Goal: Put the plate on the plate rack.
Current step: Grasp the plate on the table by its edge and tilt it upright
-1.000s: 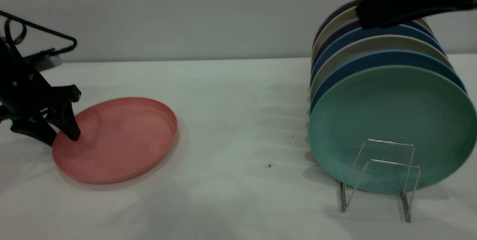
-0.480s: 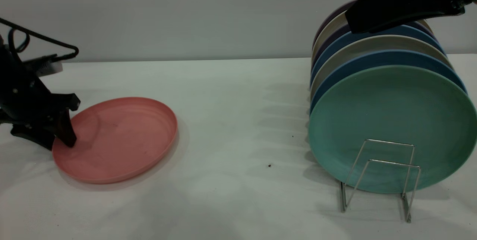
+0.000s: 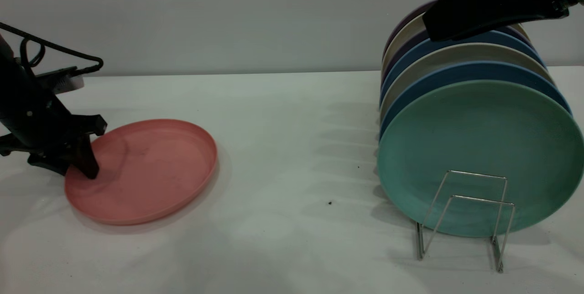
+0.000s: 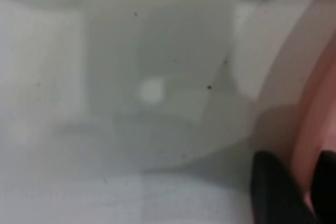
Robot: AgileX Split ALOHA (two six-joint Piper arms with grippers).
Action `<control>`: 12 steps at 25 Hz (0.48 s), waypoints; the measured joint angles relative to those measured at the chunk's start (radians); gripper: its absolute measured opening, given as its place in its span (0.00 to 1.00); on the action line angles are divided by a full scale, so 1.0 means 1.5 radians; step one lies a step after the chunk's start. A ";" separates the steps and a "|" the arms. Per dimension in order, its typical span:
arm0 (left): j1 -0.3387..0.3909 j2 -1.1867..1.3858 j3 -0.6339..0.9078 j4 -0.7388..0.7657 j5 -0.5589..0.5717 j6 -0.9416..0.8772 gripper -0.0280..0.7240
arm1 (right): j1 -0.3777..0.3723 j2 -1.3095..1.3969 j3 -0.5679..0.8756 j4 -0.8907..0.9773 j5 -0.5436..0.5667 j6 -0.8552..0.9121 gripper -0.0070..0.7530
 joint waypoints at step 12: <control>-0.002 -0.017 -0.003 -0.020 -0.001 0.105 0.11 | 0.000 0.000 0.000 0.000 0.035 -0.007 0.43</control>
